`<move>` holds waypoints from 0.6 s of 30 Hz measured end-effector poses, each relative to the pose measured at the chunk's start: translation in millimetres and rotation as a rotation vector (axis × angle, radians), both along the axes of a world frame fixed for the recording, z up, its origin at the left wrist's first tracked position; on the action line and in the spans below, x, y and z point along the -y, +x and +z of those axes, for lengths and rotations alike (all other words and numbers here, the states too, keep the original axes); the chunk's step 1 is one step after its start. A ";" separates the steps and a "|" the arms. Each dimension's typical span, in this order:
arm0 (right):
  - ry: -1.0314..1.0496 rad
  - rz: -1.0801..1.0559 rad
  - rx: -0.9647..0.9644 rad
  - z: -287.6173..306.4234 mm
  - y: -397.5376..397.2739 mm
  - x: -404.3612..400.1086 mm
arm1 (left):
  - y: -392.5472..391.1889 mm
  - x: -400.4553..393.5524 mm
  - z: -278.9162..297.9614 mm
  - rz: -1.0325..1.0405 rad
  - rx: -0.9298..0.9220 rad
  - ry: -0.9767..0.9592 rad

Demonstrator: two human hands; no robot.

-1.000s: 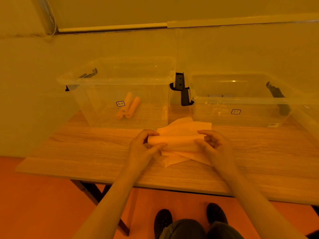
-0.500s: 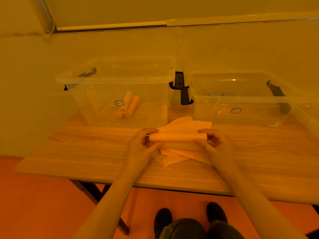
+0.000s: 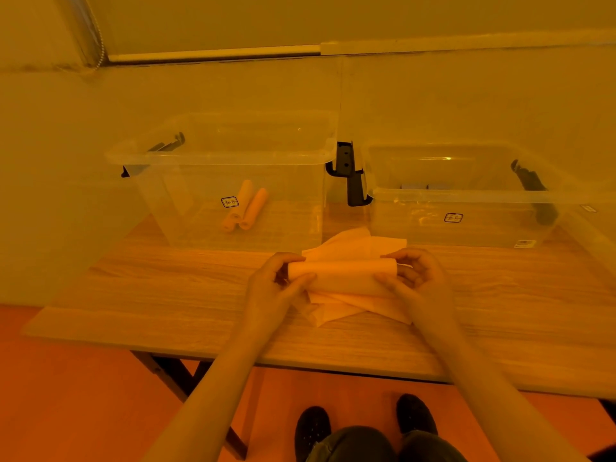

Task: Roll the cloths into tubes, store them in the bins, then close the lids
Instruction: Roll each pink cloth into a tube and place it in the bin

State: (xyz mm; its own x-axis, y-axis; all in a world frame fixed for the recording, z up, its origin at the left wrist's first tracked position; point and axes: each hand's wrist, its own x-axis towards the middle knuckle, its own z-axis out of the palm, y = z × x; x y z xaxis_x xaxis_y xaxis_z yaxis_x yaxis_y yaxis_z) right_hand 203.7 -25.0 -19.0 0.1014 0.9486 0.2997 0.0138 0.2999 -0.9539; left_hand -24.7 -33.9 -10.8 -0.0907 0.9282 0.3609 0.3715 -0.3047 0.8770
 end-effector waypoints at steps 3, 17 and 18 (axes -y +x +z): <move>0.003 -0.015 0.027 -0.7 1.4 -0.5 | -0.4 0.5 -0.5 -0.026 0.041 -0.012; -0.005 -0.031 0.191 -0.8 1.3 0.9 | -2.2 -1.5 -2.7 0.031 0.064 0.009; -0.001 -0.045 0.206 -0.3 0.7 1.0 | -2.1 -1.5 -2.5 0.023 0.081 -0.001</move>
State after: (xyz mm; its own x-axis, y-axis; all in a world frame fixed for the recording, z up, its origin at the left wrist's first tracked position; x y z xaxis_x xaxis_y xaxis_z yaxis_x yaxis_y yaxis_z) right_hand 204.5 -26.1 -19.3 0.0808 0.9449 0.3173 0.2218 0.2933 -0.9299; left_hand -26.7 -32.3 -13.3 -0.1404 0.9260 0.3503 0.3064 -0.2959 0.9048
